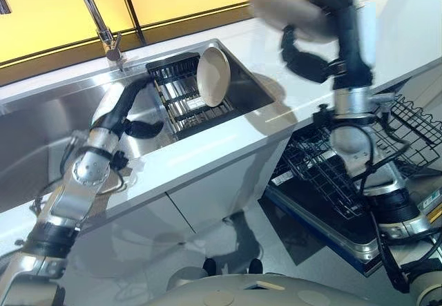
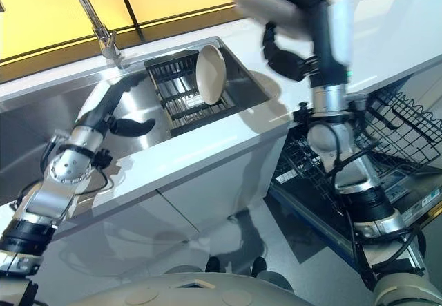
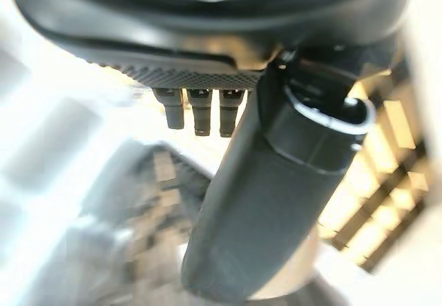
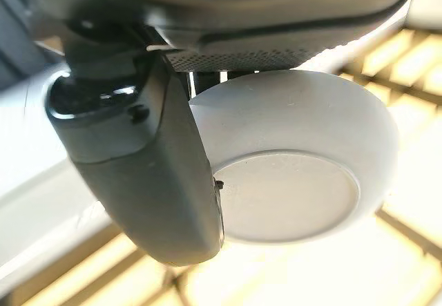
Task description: Pick up plates and place into dishwasher.
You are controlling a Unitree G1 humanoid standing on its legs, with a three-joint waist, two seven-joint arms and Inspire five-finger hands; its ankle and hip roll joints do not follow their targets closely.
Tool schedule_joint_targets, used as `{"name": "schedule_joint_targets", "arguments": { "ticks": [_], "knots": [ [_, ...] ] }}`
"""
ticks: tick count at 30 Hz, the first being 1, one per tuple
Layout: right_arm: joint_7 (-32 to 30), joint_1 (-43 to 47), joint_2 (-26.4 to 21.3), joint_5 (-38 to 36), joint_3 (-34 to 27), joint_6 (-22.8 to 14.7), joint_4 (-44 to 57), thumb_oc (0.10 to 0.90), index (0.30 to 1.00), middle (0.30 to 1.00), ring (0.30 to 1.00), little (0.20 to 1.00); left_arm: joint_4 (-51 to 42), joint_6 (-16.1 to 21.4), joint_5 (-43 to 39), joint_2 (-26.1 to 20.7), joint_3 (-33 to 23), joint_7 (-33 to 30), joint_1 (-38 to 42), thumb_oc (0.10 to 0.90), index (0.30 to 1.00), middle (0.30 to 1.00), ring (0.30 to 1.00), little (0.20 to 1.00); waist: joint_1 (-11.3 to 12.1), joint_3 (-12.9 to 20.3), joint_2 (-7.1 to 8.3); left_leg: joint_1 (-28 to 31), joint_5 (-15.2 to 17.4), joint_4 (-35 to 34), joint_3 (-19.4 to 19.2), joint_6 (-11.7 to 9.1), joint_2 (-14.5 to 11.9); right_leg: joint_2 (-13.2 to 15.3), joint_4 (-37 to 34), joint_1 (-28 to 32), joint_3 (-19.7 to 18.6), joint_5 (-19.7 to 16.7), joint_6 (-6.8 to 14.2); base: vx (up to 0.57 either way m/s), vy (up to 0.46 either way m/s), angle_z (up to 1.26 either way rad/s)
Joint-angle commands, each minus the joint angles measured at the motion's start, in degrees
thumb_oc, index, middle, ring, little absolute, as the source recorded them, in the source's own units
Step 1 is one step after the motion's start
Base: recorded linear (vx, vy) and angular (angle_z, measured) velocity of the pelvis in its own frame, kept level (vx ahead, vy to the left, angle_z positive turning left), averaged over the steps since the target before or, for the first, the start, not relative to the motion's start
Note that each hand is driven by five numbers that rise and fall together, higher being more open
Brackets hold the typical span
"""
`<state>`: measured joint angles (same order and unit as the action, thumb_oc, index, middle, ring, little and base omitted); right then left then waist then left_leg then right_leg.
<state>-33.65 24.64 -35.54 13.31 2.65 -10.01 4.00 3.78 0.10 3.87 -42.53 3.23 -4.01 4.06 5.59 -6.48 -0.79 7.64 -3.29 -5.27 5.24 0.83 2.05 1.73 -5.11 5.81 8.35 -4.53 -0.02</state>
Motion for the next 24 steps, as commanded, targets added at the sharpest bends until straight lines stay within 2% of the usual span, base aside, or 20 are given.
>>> {"name": "schedule_joint_targets", "arguments": {
  "ticks": [1,10,16,24],
  "knots": [
    [-6.33,0.91,-5.19,0.07,-4.68,-3.05,-0.23,0.1,0.3,0.3,0.3,0.2,-0.86,4.12,-2.76,-2.92,-7.57,-4.83,3.32,0.8,0.9,0.9,0.9,0.9,-0.02,5.16,1.01,-0.01,5.58,2.23,-3.82,1.28,1.79,1.09,4.17,2.16,0.09,6.14,3.96,0.06,-0.044,0.07],
    [-11.84,-6.73,-10.26,-7.26,-14.9,1.37,-13.14,0.1,0.3,0.3,0.3,0.2,3.8,4.58,-4.67,-5.3,-10.28,-3.04,1.56,0.8,0.9,0.9,0.9,0.9,-0.57,4.6,1.06,0.33,5.57,1.91,-4.38,1.18,1.42,1.3,4.91,2.02,0.91,6.45,4.28,0.06,-0.047,0.05],
    [-13.82,-8.77,-11.61,-13.29,-18.0,3.99,-22.36,0.1,0.3,0.3,0.3,0.2,6.03,4.63,-6.3,-6.79,-10.37,-3.39,1.65,0.8,0.9,0.9,0.9,0.9,-0.52,3.62,0.81,0.48,5.74,2.34,-4.35,1.05,0.98,1.38,6.32,1.82,1.52,7.13,4.26,0.07,-0.061,0.02],
    [-16.58,-11.39,-12.49,-14.65,-20.24,6.23,-27.91,0.1,0.3,0.3,0.3,0.2,6.35,5.03,-7.48,-8.04,-12.03,-2.95,-0.31,0.8,0.9,0.9,0.9,0.9,-0.21,1.59,0.44,-0.2,5.53,3.53,-3.72,0.8,0.1,1.27,9.01,0.94,2.55,8.4,3.7,0.06,-0.093,0.06]
  ]
}}
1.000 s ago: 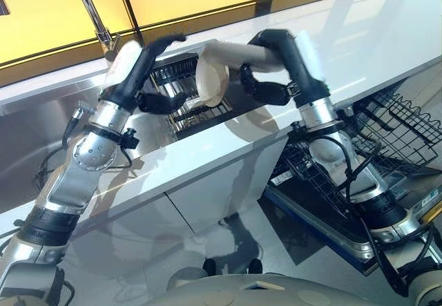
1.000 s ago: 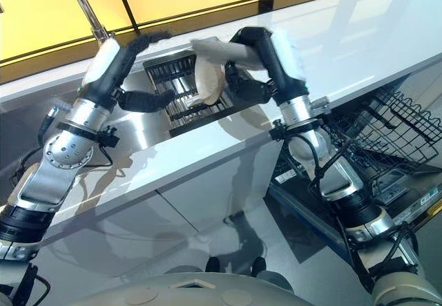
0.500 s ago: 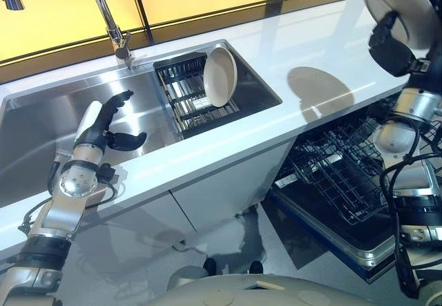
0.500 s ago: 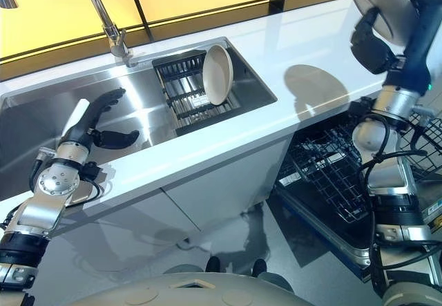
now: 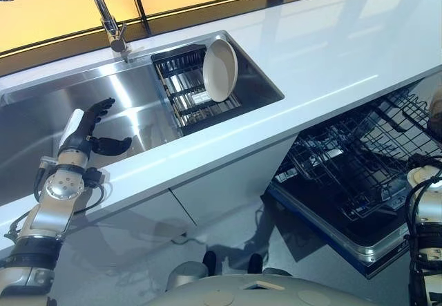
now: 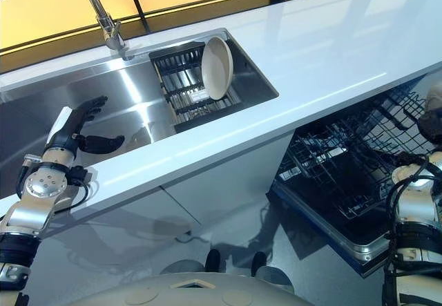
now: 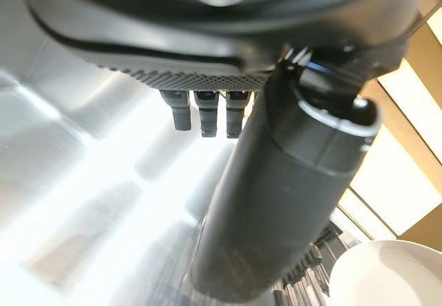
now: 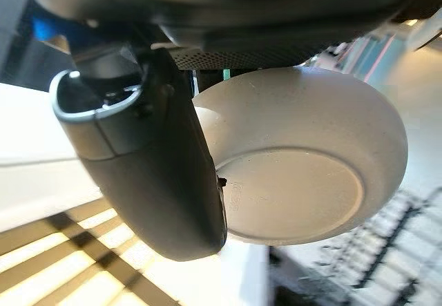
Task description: Pick up plates and place into dishwasher.
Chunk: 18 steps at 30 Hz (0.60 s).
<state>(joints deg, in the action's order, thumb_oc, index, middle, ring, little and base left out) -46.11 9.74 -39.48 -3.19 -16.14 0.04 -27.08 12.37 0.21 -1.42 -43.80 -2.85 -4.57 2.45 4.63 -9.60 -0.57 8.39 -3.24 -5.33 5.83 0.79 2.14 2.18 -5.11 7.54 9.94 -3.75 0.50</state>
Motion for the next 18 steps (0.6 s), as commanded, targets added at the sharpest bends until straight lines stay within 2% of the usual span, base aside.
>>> {"name": "schedule_joint_targets", "arguments": {
  "ticks": [1,14,18],
  "knots": [
    [-3.93,3.5,-8.78,1.46,-1.6,-3.72,2.45,0.1,0.3,0.3,0.3,0.2,-2.13,5.01,-2.28,-6.9,-6.03,-2.32,1.22,0.8,0.9,0.9,0.9,0.9,0.79,4.41,0.17,-1.15,5.41,3.79,-4.16,0.73,-0.08,0.79,9.28,-0.92,1.09,7.74,3.09,0.02,-0.096,0.02],
    [4.68,9.04,-15.55,3.9,5.08,2.53,-6.1,0.1,0.3,0.3,0.3,0.2,-3.64,5.91,-4.68,-8.05,-5.02,-2.42,3.35,0.8,0.9,0.9,0.9,0.9,2.59,-0.62,-1.03,-8.0,3.27,9.22,-0.26,-2.49,-1.28,0.69,12.97,-3.81,3.53,9.47,1.04,-0.02,-0.12,0.11],
    [8.75,12.58,-17.67,3.6,8.04,6.21,-9.44,0.1,0.3,0.3,0.3,0.2,-4.11,6.25,-5.32,-8.79,-4.38,-2.06,4.52,0.8,0.9,0.9,0.9,0.9,3.52,-2.48,-1.59,-10.8,2.02,10.71,1.05,-3.94,-1.59,0.6,13.95,-5.01,4.28,9.91,0.43,-0.02,-0.128,0.18]
  ]
}}
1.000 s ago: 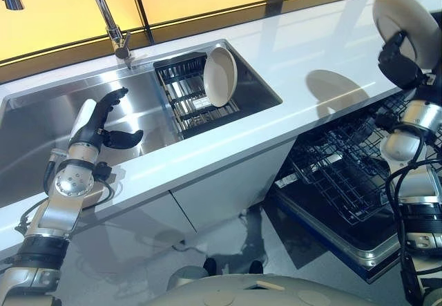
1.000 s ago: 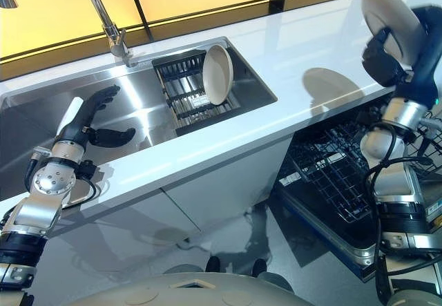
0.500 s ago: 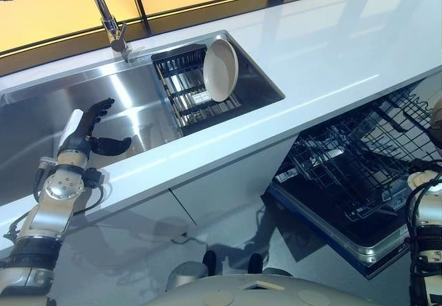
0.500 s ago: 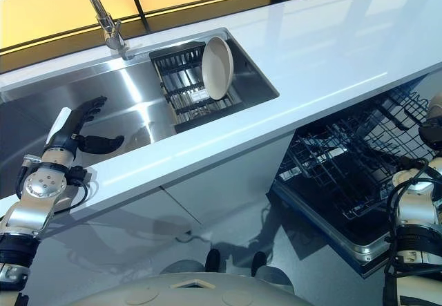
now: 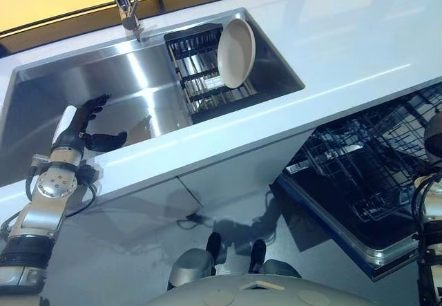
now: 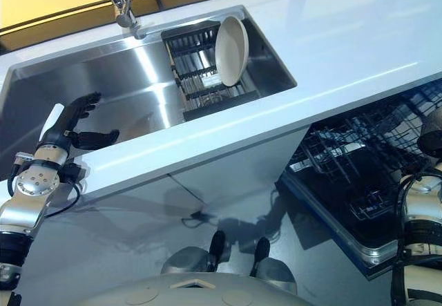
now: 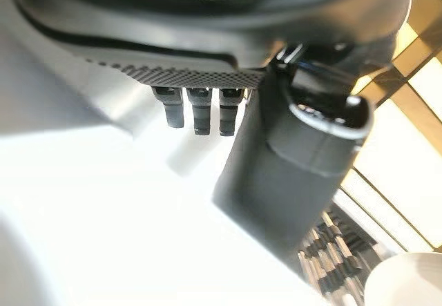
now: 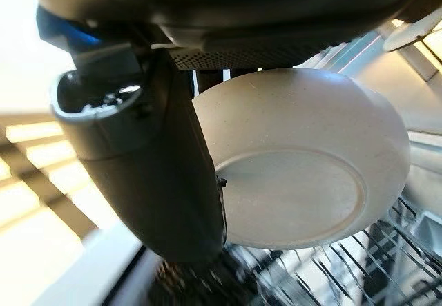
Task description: Pick up plates and place into dishwasher.
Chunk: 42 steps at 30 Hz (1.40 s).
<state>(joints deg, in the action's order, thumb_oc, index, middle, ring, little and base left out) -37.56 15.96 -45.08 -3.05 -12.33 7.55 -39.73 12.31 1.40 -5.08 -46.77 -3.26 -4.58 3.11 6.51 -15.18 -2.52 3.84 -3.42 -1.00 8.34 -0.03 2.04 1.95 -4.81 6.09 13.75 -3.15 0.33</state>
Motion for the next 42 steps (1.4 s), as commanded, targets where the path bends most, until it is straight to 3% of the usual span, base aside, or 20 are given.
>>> {"name": "schedule_joint_targets", "arguments": {
  "ticks": [1,9,19,20,21,28,42],
  "knots": [
    [0.86,7.24,-12.39,2.94,4.91,-1.07,2.3,0.1,0.3,0.3,0.3,0.2,-4.1,5.12,-1.73,-5.96,-3.84,-2.04,4.13,0.8,0.9,0.9,0.9,0.9,1.73,2.8,0.24,-6.72,2.02,6.6,-1.25,-3.33,-1.53,0.83,13.86,-3.83,0.57,9.42,0.54,-0.03,-0.108,0.09],
    [4.67,16.04,-13.66,1.99,12.4,2.24,-4.79,0.1,0.3,0.3,0.3,0.2,-4.91,4.57,-2.62,-7.53,-1.95,-2.18,6.87,0.8,0.9,0.9,0.9,0.9,2.53,0.2,-0.9,-9.64,0.76,7.51,0.01,-4.52,-1.87,0.57,15.6,-6.23,0.6,10.16,0.01,-0.03,-0.091,0.02],
    [13.82,21.44,-12.99,6.51,19.82,7.23,-7.24,0.1,0.3,0.3,0.3,0.2,-6.75,3.19,-2.78,-7.51,-1.81,-2.09,6.66,0.8,0.9,0.9,0.9,0.9,2.42,0.32,-0.96,-10.14,0.92,8.24,-0.5,-4.76,-2.23,0.18,15.74,-7.2,-0.74,9.98,0.14,0.01,-0.027,-0.04],
    [15.01,21.98,-12.73,7.09,20.74,6.86,-8.45,0.421,0.575,0.575,0.575,0.521,-6.84,3.21,-2.48,-7.32,-1.54,-1.81,6.79,0.8,0.9,0.9,0.9,0.9,2.57,0.46,-0.85,-9.98,0.98,8.39,-0.58,-4.78,-2.31,0.18,15.67,-6.94,-0.87,9.95,0.21,0.05,-0.026,-0.1],
    [15.8,22.3,-12.49,7.95,21.42,6.5,-9.45,0.8,0.9,0.9,0.9,0.9,-6.89,3.05,-2.27,-7.16,-1.32,-1.48,7.05,0.8,0.9,0.9,0.9,0.9,2.67,0.57,-0.77,-9.84,1.05,8.54,-0.6,-4.78,-2.37,0.19,15.74,-6.72,-0.96,9.98,0.23,0.04,-0.017,-0.09],
    [17.24,20.55,-11.87,9.32,22.35,3.89,-10.42,0.8,0.9,0.9,0.9,0.9,-7.35,2.75,-1.9,-7.11,-0.64,0.3,7.07,0.8,0.9,0.9,0.9,0.9,2.82,1.62,-0.18,-8.19,1.31,8.38,-0.77,-4.6,-2.44,0.03,15.26,-4.6,-1.26,10.11,0.39,0.05,-0.002,-0.02],
    [13.1,12.66,-8.3,8.97,17.52,0.4,1.46,0.8,0.9,0.9,0.9,0.9,-7.21,4.0,-0.98,-4.72,-2.06,1.66,3.73,0.8,0.9,0.9,0.9,0.9,1.93,3.62,0.94,-4.52,2.05,7.56,-1.53,-3.95,-2.1,-0.01,13.36,-1.02,-2.09,9.38,1.08,0.02,0.036,-0.05]
  ]
}}
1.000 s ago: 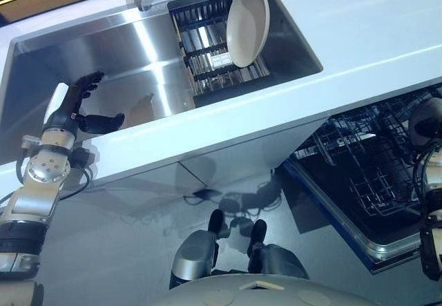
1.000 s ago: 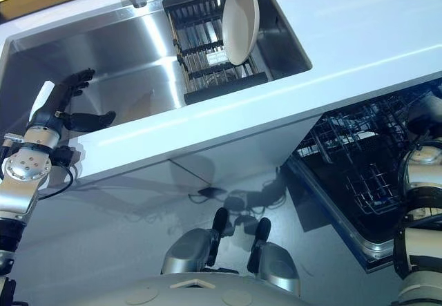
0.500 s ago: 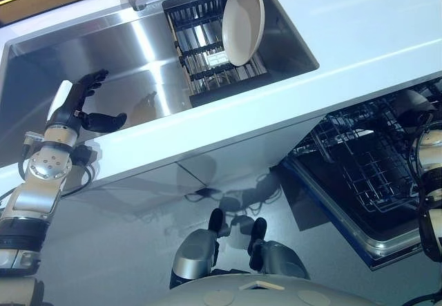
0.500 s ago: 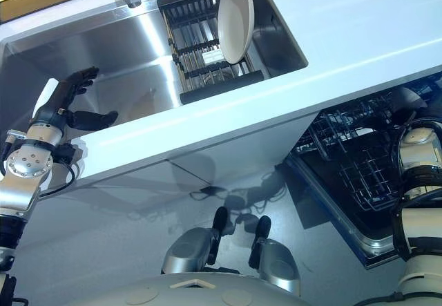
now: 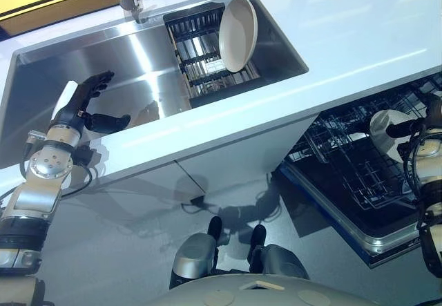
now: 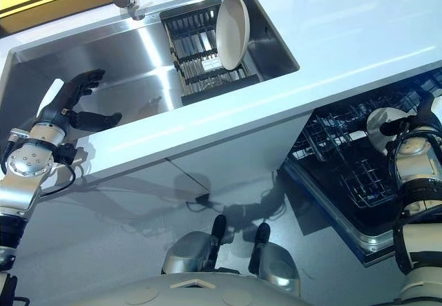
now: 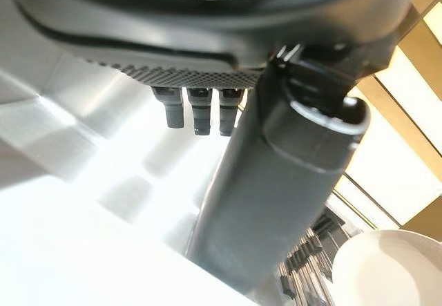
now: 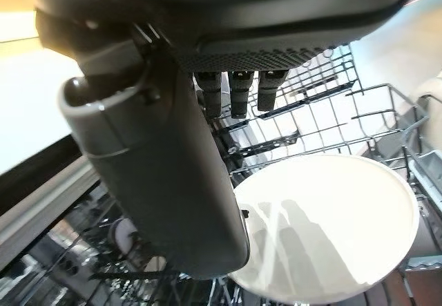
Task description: Pick up plates and place into dishwasher.
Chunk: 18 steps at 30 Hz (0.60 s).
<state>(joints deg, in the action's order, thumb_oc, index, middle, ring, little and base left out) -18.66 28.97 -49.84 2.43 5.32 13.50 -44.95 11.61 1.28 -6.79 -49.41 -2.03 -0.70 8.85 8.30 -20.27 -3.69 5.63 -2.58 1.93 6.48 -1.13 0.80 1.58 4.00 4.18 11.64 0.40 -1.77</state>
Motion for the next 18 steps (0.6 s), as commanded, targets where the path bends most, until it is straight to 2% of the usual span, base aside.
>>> {"name": "schedule_joint_targets", "arguments": {
  "ticks": [1,7,9,12,14,18],
  "knots": [
    [-6.4,-1.18,-3.2,3.36,-1.06,-6.2,8.12,0.8,0.9,0.9,0.9,0.9,-6.64,4.13,0.82,-1.82,-3.59,-2.27,-2.41,0.8,0.9,0.9,0.9,0.9,-0.02,8.91,2.2,-5.96,1.3,4.41,0.17,-2.76,-0.84,0.34,4.28,1.11,-0.07,5.73,3.25,-0.01,0.063,-0.02],
    [-9.21,-8.63,0.4,1.23,-8.67,-10.21,21.68,0.8,0.9,0.9,0.9,0.9,-7.87,5.41,1.14,0.21,-6.95,-2.86,-6.06,0.8,0.9,0.9,0.9,0.9,-1.32,10.09,2.74,-4.67,2.02,3.74,-1.02,-2.05,-0.61,0.39,2.87,1.83,-0.92,5.2,3.71,-0.04,0.08,-0.07],
    [-10.04,-13.4,3.85,-0.64,-12.92,-13.97,26.85,0.8,0.9,0.9,0.9,0.9,-8.09,6.66,1.93,2.14,-8.68,-3.24,-7.67,0.8,0.9,0.9,0.9,0.9,-2.24,10.86,2.87,-4.11,2.45,3.32,-2.0,-1.68,-0.47,0.49,2.17,1.98,-1.32,4.94,3.99,-0.09,0.134,-0.09],
    [-10.33,-20.1,8.83,-2.09,-17.19,-16.84,31.85,0.8,0.9,0.9,0.9,0.9,-8.69,7.86,3.19,4.17,-10.32,-4.12,-9.29,0.8,0.9,0.9,0.9,0.9,-3.57,11.88,2.96,-3.47,3.09,3.02,-3.48,-1.25,-0.3,0.54,1.38,1.98,-1.94,4.52,4.3,-0.11,0.142,-0.08],
    [-10.84,-23.13,11.73,-3.0,-18.24,-17.86,33.03,0.8,0.9,0.9,0.9,0.9,-9.05,8.19,4.59,5.1,-11.19,-4.85,-9.76,0.8,0.9,0.9,0.9,0.9,-4.55,12.4,2.98,-3.12,3.41,2.92,-4.38,-1.0,-0.23,0.59,0.98,1.96,-2.29,4.3,4.33,-0.11,0.13,-0.07],
    [-7.41,-29.49,18.99,-5.99,-18.4,-21.29,31.65,0.8,0.9,0.9,0.9,0.9,-9.66,8.4,7.95,5.39,-12.39,-7.62,-9.0,0.8,0.9,0.9,0.9,0.9,-6.97,13.44,2.89,-2.25,4.05,2.54,-6.4,-0.31,-0.06,0.66,0.46,1.9,-3.77,3.81,4.64,-0.11,0.127,-0.22]
  ]
}}
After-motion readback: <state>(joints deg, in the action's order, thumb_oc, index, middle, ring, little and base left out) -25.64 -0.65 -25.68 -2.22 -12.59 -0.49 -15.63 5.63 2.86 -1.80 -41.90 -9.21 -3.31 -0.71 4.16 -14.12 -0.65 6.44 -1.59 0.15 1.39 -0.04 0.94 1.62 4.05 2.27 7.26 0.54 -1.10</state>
